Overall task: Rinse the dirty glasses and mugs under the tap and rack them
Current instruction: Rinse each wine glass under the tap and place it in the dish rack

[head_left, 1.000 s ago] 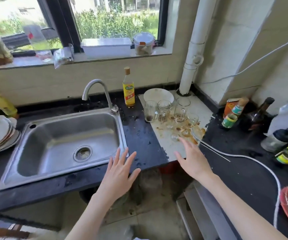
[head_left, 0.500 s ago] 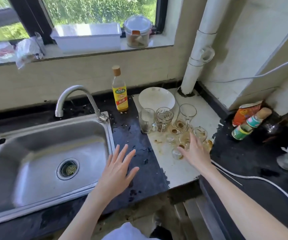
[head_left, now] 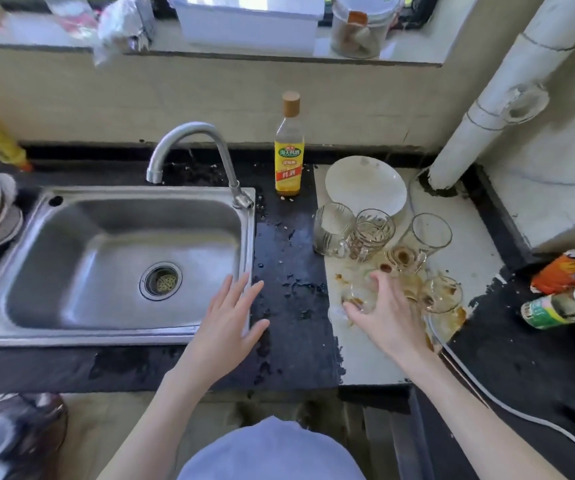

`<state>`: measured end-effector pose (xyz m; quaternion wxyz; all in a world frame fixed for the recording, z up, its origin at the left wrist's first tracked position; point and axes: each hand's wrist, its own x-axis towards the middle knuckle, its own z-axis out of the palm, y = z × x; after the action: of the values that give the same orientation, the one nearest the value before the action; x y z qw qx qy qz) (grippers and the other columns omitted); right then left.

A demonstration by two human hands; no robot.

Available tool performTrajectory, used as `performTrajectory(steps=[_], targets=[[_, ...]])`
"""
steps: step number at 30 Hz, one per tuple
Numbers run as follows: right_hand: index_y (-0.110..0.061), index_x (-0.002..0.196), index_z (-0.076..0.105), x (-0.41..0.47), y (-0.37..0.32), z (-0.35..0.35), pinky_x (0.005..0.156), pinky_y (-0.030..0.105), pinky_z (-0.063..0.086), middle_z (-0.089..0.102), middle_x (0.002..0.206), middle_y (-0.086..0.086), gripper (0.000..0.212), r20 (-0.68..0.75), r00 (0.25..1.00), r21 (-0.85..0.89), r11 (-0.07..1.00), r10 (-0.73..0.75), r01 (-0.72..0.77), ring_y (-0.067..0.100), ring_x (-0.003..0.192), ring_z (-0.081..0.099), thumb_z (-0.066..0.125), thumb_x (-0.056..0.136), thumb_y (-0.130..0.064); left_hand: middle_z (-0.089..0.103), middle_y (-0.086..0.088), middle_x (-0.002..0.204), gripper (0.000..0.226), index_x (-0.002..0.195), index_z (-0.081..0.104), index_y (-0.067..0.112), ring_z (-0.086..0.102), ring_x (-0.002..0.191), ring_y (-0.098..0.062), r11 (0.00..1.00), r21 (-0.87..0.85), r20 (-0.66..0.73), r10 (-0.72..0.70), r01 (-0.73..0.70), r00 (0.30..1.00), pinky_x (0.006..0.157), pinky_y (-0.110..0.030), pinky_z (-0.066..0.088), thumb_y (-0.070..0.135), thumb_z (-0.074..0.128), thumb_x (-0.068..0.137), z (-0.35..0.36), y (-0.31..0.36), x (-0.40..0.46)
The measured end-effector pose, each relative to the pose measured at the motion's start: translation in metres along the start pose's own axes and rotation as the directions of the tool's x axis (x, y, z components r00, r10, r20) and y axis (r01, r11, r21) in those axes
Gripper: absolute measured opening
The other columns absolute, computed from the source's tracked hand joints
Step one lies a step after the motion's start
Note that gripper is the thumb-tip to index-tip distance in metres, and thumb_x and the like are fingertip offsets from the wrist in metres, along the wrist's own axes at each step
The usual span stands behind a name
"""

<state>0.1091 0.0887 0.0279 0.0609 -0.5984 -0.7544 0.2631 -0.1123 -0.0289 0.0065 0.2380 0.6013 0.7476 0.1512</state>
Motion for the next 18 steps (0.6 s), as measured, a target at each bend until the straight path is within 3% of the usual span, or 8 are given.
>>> performTrajectory(steps=[5,10,12,14,16,18], targets=[[-0.026,0.122,0.042,0.012,-0.083,0.017,0.086,0.035,0.048,0.054,0.117,-0.007,0.059,0.107,0.976,0.154,0.973,-0.191,0.174,0.014,0.102,0.058,0.069,0.075,-0.048,0.010,0.008,0.156,0.073,0.148,0.012,0.026,0.001,0.145,-0.012,0.981,-0.187,-0.021,-0.048,0.043,0.999,0.117,-0.035,0.013,0.038,0.055,0.090,-0.025,-0.030,-0.006],[-0.026,0.119,0.045,0.029,-0.167,0.058,0.085,0.044,0.051,0.057,0.109,-0.006,0.058,0.216,0.943,0.330,0.928,-0.252,0.172,0.017,0.097,0.059,0.072,0.072,-0.048,0.019,0.021,0.144,0.092,0.148,0.008,0.025,0.019,0.136,0.001,0.927,-0.372,-0.026,-0.069,0.055,0.997,0.110,-0.019,0.017,0.037,0.069,0.080,-0.055,-0.075,0.004],[-0.027,0.120,0.045,0.036,-0.191,0.074,0.080,0.043,0.054,0.057,0.109,-0.007,0.058,0.255,0.935,0.422,0.898,-0.249,0.124,0.016,0.096,0.059,0.072,0.072,-0.047,0.035,0.015,0.140,0.088,0.146,0.015,0.027,0.039,0.125,-0.003,0.900,-0.431,-0.035,-0.083,0.060,0.996,0.106,-0.021,0.029,0.032,0.071,0.078,-0.063,-0.092,0.014],[-0.027,0.118,0.045,0.044,-0.212,0.090,0.066,0.030,0.054,0.056,0.108,-0.007,0.054,0.270,0.931,0.477,0.874,-0.247,0.093,0.012,0.085,0.060,0.071,0.075,-0.045,0.054,0.009,0.119,0.075,0.137,0.028,0.032,0.056,0.101,-0.007,0.868,-0.494,-0.078,-0.106,0.054,0.991,0.092,-0.021,0.042,0.027,0.073,0.078,-0.070,-0.113,0.025],[-0.027,0.120,0.045,0.054,-0.228,0.103,0.056,0.021,0.048,0.057,0.109,-0.006,0.054,0.280,0.924,0.499,0.862,-0.259,0.090,0.009,0.079,0.059,0.071,0.077,-0.045,0.057,0.008,0.098,0.062,0.123,0.035,0.035,0.059,0.082,-0.009,0.827,-0.559,-0.112,-0.143,0.057,0.983,0.077,-0.022,0.049,0.022,0.074,0.077,-0.075,-0.131,0.034],[-0.027,0.129,0.043,0.067,-0.237,0.114,0.058,0.022,0.050,0.056,0.115,-0.005,0.057,0.351,0.891,0.531,0.845,-0.288,0.065,0.010,0.085,0.060,0.067,0.080,-0.046,0.059,0.004,0.095,0.059,0.119,0.036,0.032,0.062,0.079,-0.015,0.786,-0.613,-0.104,-0.172,0.073,0.980,0.074,-0.029,0.052,0.018,0.074,0.077,-0.078,-0.147,0.042]])
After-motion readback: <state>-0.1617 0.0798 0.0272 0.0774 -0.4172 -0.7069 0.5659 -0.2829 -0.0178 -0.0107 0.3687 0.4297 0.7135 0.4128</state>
